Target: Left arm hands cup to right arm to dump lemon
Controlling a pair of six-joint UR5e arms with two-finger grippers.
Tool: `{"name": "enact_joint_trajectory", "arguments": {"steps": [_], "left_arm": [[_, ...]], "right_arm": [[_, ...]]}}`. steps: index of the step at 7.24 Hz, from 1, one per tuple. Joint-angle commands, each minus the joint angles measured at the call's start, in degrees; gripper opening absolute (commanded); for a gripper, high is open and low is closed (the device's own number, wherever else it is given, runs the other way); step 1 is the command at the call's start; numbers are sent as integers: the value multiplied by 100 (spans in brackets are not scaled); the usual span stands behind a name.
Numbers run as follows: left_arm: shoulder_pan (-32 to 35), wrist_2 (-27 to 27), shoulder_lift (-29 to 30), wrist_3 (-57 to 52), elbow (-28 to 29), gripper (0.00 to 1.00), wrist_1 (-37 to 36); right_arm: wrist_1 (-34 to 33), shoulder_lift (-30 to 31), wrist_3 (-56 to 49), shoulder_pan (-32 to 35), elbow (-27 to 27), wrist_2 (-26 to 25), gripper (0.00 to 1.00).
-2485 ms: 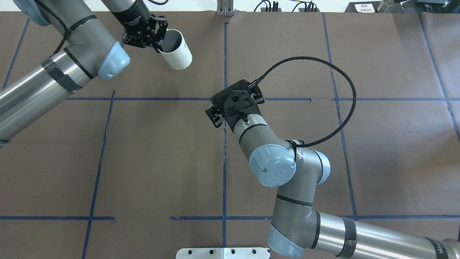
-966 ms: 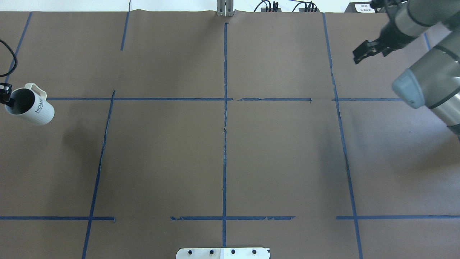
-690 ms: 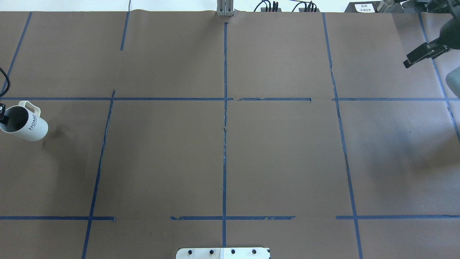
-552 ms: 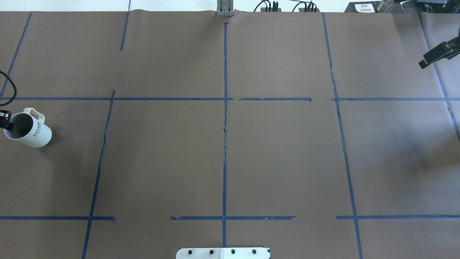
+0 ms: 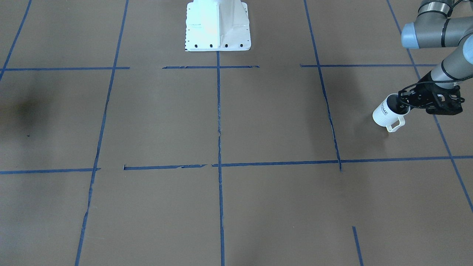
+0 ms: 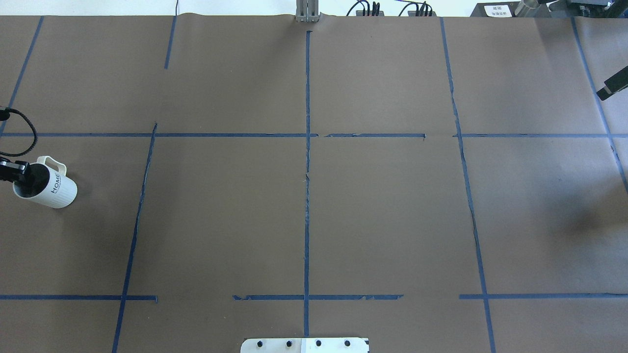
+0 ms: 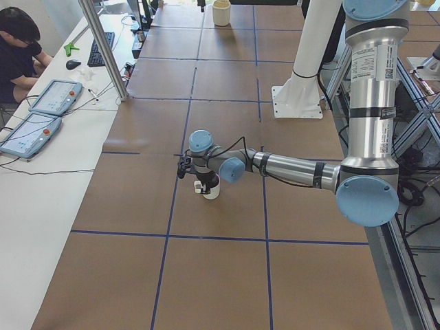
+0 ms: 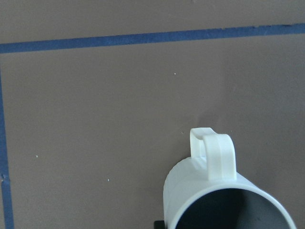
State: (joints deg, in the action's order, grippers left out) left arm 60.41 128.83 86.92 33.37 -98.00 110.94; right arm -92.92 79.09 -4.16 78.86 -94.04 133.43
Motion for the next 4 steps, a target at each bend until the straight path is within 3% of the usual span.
{"name": "enact_joint_trajectory", "arguments": {"steps": [1,4], "left_arm": [[415,150,27,-695,-105,100,-421],[1707,213,308,-2875,-132,100,-1836]], "right_arm": [[2,203,-32,198,-9,8,100],[-16,807,-758,769,-123,17,100]]}}
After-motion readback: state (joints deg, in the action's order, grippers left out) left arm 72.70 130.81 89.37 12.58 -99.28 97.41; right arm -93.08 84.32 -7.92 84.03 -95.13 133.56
